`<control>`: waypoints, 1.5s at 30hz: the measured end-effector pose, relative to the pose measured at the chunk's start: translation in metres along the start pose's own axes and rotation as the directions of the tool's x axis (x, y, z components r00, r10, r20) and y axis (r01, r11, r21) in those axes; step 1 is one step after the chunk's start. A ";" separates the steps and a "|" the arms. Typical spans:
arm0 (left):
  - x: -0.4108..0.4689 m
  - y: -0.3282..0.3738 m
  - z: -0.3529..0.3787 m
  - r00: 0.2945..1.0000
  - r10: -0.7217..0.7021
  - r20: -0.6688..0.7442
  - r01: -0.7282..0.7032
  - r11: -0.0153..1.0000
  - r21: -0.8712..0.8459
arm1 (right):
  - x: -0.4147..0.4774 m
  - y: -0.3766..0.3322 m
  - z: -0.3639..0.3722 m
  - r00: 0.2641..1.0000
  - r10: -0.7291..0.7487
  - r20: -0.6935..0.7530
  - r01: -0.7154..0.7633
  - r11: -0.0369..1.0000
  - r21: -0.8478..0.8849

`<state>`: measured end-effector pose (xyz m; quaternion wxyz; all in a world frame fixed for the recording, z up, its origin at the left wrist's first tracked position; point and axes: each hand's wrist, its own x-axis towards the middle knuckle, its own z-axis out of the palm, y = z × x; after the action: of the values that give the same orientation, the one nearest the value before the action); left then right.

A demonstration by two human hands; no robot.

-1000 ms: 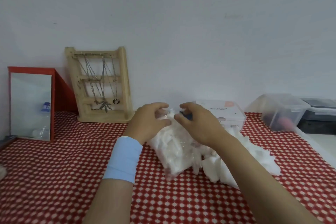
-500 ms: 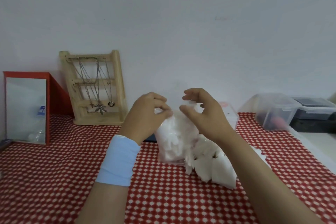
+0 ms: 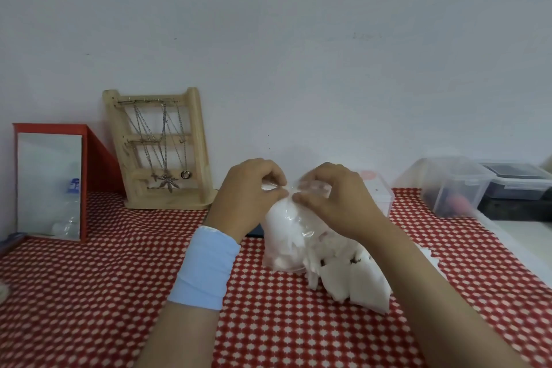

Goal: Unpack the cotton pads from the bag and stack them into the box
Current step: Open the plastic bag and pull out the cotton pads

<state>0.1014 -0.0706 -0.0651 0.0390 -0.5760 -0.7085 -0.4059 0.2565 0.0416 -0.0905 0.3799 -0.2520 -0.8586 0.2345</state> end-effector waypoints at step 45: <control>-0.006 -0.045 0.013 0.922 -0.323 0.212 0.241 0.911 0.335 | -0.011 0.005 0.022 0.869 0.142 0.474 -0.029 0.971 -0.237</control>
<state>0.0707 -0.0678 -0.1010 -0.0270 -0.5025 -0.8373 -0.2138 0.2474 0.0341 -0.1124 0.1097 -0.2637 -0.9352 0.2095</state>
